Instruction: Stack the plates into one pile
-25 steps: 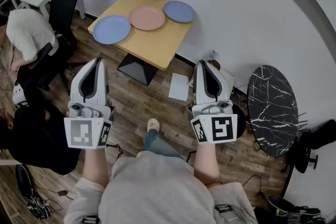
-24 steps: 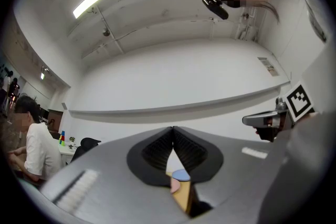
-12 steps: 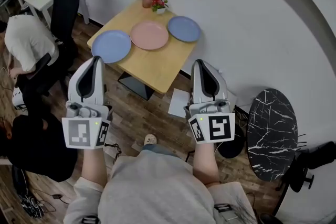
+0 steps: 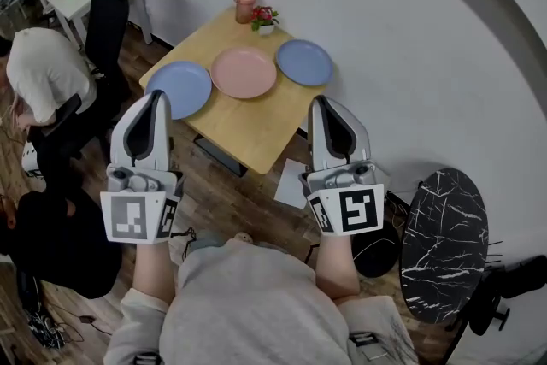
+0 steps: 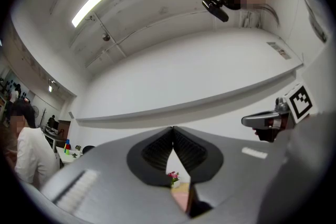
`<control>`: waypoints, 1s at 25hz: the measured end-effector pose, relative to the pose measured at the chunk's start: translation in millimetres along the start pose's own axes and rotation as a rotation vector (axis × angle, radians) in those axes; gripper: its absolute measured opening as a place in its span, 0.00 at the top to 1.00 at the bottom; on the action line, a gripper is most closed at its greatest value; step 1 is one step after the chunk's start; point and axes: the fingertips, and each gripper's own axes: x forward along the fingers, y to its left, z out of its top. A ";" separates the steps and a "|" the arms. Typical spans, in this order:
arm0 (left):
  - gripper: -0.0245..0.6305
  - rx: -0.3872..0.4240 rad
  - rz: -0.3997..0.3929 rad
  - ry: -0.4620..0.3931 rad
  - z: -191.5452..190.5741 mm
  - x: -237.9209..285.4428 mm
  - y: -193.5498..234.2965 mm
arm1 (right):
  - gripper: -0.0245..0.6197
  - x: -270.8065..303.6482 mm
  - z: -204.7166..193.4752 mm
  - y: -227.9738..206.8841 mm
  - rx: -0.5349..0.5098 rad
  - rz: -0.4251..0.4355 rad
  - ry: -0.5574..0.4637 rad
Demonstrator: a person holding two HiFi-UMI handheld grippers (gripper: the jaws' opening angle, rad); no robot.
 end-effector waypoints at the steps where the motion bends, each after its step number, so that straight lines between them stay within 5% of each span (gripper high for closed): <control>1: 0.87 0.002 0.001 0.007 -2.2 2.2 0.5 | 0.96 3.4 -1.5 -0.5 -0.007 0.006 -0.004; 12: 0.87 -0.017 -0.017 0.012 -28.0 40.9 28.1 | 0.96 49.6 -30.1 -0.7 0.040 -0.015 0.030; 25: 0.87 -0.047 -0.068 0.025 -77.5 123.3 132.9 | 0.96 176.3 -78.8 20.8 0.084 -0.082 0.088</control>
